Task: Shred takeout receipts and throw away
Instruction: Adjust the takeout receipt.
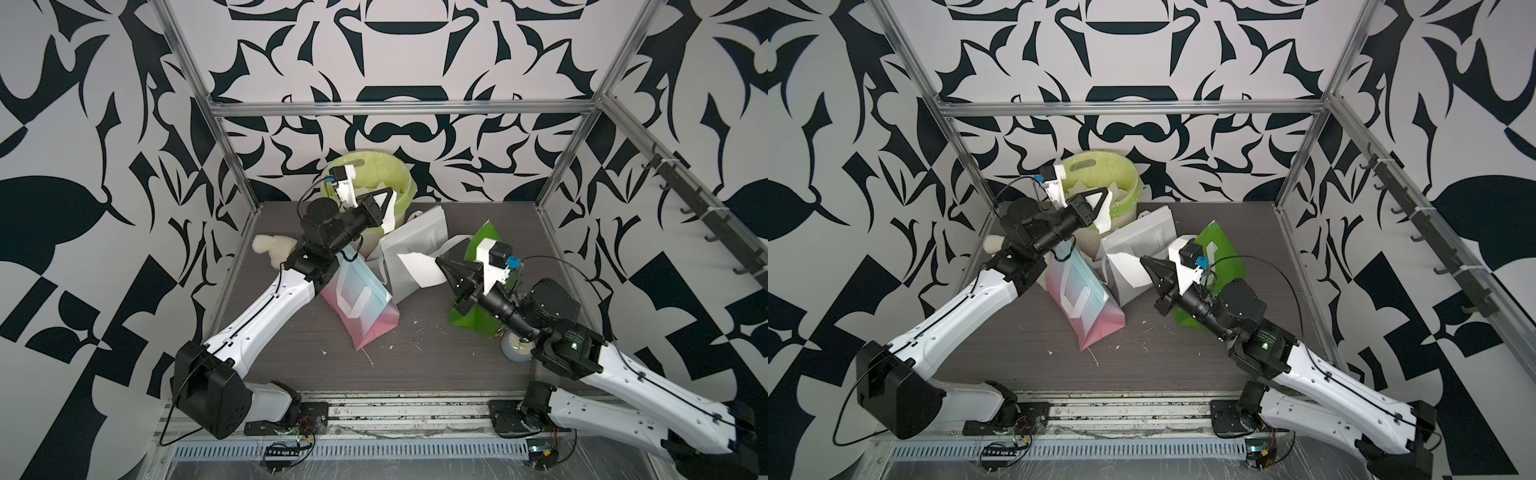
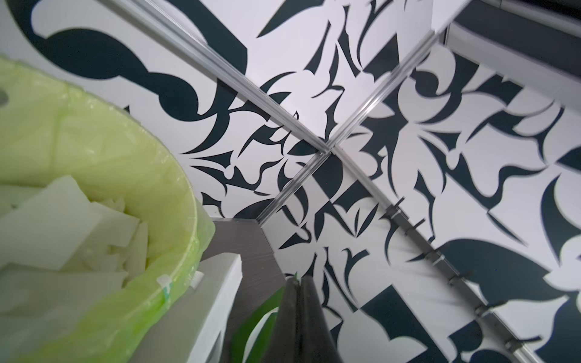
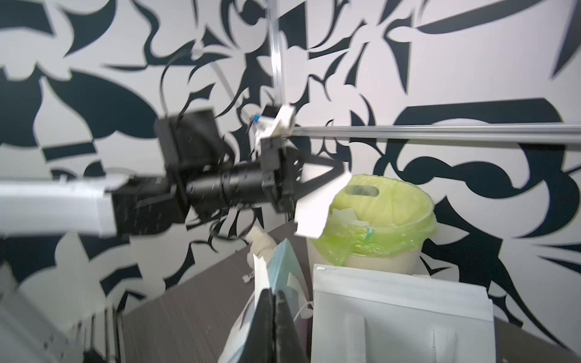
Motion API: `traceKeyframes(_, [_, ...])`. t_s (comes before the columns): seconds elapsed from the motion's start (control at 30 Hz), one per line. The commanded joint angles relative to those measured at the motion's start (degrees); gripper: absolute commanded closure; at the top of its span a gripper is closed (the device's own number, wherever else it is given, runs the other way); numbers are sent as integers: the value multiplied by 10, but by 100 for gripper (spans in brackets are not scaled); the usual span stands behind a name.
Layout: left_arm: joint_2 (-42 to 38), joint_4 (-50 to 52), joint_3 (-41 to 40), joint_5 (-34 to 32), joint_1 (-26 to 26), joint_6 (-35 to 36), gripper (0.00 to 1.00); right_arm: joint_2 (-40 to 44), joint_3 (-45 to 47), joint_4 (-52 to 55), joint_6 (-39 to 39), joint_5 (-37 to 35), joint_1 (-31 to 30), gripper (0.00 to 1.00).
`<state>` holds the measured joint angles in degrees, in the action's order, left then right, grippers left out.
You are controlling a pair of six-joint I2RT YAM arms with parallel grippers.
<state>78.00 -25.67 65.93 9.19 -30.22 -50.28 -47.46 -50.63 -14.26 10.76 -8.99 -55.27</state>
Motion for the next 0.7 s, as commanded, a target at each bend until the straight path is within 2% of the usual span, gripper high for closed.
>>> traceKeyframes(0.0, [3,-208,-21,-22,-3,-157,100,-15,-23,-178,140,-85,1,100])
traceKeyframes(0.13, [31,-338,-42,-30,-19,-225,100,-56,-45,-238,220,-116,21,100])
traceKeyframes(0.33, [67,-419,-53,-57,-38,-274,100,-128,-76,-301,419,-57,101,100])
traceKeyframes(0.43, [77,-438,-47,-51,-41,-282,99,-145,-88,-293,433,-52,111,100])
traceKeyframes(0.67, [61,-406,-43,-46,-48,-261,97,-155,-92,-280,438,-55,114,100])
